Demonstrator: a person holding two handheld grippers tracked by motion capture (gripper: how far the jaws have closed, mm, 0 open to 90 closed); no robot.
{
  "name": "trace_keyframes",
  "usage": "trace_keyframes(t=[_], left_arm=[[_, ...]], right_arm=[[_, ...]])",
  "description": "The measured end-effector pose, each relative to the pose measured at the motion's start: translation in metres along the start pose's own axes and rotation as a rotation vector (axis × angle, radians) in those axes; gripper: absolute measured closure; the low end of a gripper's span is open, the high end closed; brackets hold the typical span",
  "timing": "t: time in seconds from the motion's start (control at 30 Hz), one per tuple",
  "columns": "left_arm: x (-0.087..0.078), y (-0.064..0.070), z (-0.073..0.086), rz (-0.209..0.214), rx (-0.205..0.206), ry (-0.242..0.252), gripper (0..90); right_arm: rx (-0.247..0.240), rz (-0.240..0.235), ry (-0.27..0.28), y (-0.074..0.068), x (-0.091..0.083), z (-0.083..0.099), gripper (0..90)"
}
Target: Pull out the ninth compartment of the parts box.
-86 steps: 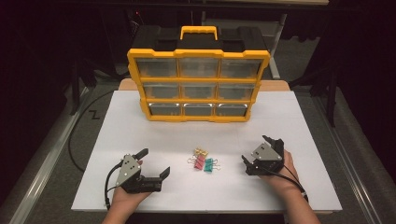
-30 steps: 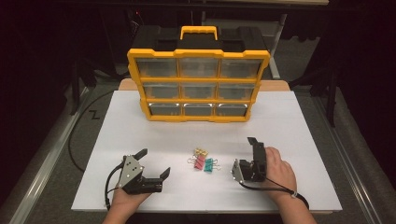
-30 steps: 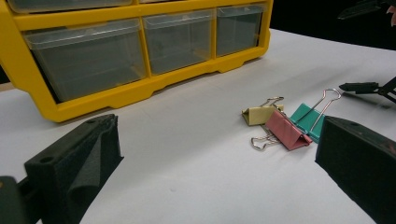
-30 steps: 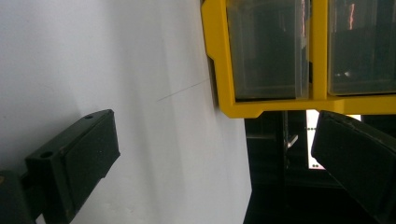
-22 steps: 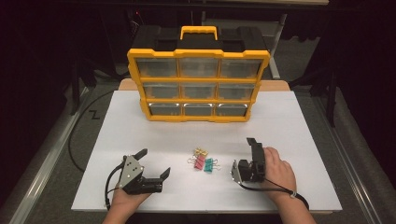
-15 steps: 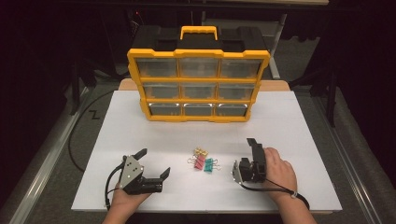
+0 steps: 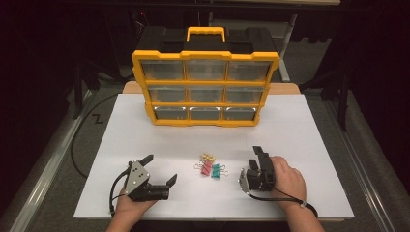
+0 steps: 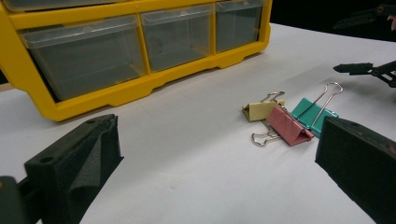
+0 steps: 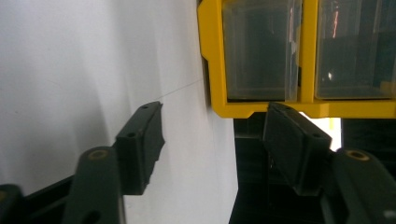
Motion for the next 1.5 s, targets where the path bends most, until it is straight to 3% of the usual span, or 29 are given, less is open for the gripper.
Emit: trace_keyframes(t=[0.43,0.67,1.07,1.5], left_arm=[[-0.001,-0.001,-0.001,0.006,-0.003,0.012,0.6],[0.001,0.001,-0.001,0.018,0.010,0.006,0.5],[0.002,0.002,-0.002,0.024,0.010,0.019,0.2],[0.002,0.002,-0.002,0.020,0.015,0.017,0.2]], right_arm=[[-0.006,0.016,-0.001,-0.003,0.000,-0.001,58.3],[-0.013,0.033,0.001,-0.004,0.000,-0.002,58.9],[-0.015,0.026,-0.026,-0.006,0.016,-0.008,59.0],[0.003,0.078,-0.043,0.022,0.035,-0.017,58.7]])
Point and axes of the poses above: each handheld gripper's, and its own axes: x roughly forward along the jaws, z roughly out of its underside, y roughly to its right, the point moved 7 cm from there along x, roughly forward along the jaws, and after that the axes turned 9 degrees about x, right-handed, at the moved point
